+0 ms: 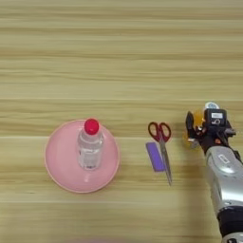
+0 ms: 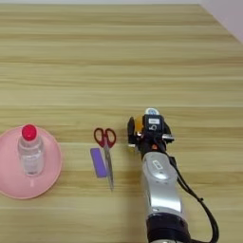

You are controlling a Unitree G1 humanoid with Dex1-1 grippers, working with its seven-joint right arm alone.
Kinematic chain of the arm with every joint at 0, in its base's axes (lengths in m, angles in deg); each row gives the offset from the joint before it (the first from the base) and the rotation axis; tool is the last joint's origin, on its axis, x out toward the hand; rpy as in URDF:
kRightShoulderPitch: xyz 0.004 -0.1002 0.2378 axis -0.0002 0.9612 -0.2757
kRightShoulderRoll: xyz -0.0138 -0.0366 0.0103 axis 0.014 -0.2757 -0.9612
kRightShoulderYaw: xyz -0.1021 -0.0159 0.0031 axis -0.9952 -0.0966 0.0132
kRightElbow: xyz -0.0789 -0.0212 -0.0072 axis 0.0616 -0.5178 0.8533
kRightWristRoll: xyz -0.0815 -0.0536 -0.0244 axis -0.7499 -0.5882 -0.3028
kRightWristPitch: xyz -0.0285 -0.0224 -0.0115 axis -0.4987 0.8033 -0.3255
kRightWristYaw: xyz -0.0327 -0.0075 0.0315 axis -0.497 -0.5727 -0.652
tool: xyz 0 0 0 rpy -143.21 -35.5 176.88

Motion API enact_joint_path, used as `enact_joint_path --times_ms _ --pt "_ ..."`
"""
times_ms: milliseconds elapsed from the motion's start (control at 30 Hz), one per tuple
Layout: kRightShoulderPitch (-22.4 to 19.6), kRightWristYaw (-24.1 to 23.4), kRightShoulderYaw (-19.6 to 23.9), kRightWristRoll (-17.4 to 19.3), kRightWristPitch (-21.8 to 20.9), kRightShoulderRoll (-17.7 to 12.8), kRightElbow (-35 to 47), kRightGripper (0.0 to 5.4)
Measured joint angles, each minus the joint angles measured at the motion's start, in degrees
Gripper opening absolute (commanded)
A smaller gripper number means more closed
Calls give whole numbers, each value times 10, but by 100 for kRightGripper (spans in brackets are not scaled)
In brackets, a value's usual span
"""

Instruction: Move the objects on the table

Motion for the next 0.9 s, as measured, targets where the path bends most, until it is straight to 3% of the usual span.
enact_joint_path --times_ms 133,533,900 --pt "0 0 -2 -1 0 -1 -1 360" --pt "-1 -4 -4 -4 -8 -4 -1 530" --pt "-1 -11 -4 -5 -9 -4 -3 536"
